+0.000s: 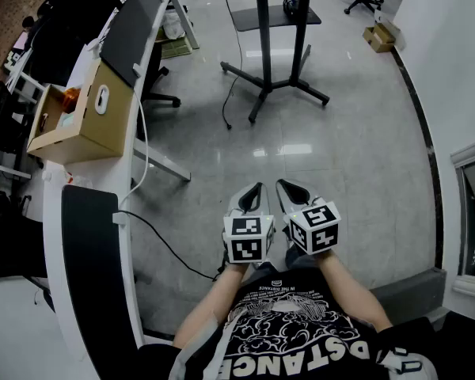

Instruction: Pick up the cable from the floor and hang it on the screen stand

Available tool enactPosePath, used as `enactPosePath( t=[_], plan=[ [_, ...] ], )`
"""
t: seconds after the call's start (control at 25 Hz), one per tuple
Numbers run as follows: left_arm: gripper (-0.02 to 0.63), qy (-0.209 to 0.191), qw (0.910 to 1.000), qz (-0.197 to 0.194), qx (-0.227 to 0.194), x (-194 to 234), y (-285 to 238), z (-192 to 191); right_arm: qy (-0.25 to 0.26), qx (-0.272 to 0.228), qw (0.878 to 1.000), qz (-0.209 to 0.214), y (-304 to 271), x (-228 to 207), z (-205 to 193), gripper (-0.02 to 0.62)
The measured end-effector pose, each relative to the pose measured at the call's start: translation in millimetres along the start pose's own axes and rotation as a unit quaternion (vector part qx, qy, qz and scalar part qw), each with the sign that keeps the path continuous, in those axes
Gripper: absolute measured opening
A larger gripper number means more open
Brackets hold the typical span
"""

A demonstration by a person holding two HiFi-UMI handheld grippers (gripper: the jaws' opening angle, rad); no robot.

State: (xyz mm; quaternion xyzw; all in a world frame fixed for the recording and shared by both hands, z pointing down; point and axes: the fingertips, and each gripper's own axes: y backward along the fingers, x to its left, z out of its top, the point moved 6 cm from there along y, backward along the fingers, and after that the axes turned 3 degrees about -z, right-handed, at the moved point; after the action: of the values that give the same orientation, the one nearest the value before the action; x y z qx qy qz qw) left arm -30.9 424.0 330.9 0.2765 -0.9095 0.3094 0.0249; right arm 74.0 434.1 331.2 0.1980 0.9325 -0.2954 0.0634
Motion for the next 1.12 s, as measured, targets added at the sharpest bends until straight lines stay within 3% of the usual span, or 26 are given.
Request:
enactPosePath(
  t=[0.24,0.6,1.12],
  plan=[
    [0.000,0.007,0.9998,-0.016,-0.010,8.0,25.4,-6.7,0.001,-0.005,1.000,-0.007,5.4,29.3,-7.9,0.006],
    [0.000,0.023,0.9996,-0.006,-0.017,41.3,37.8,-9.3,0.011,-0.010,1.000,-0.004,-12.2,54.7,-2.6,0.006],
    [0.000,0.035,0.9990,0.028,-0.006,102.3,-26.2,21.6,0.008,0.003,1.000,0.030,-107.9,30.9,26.4,0.006]
  ],
)
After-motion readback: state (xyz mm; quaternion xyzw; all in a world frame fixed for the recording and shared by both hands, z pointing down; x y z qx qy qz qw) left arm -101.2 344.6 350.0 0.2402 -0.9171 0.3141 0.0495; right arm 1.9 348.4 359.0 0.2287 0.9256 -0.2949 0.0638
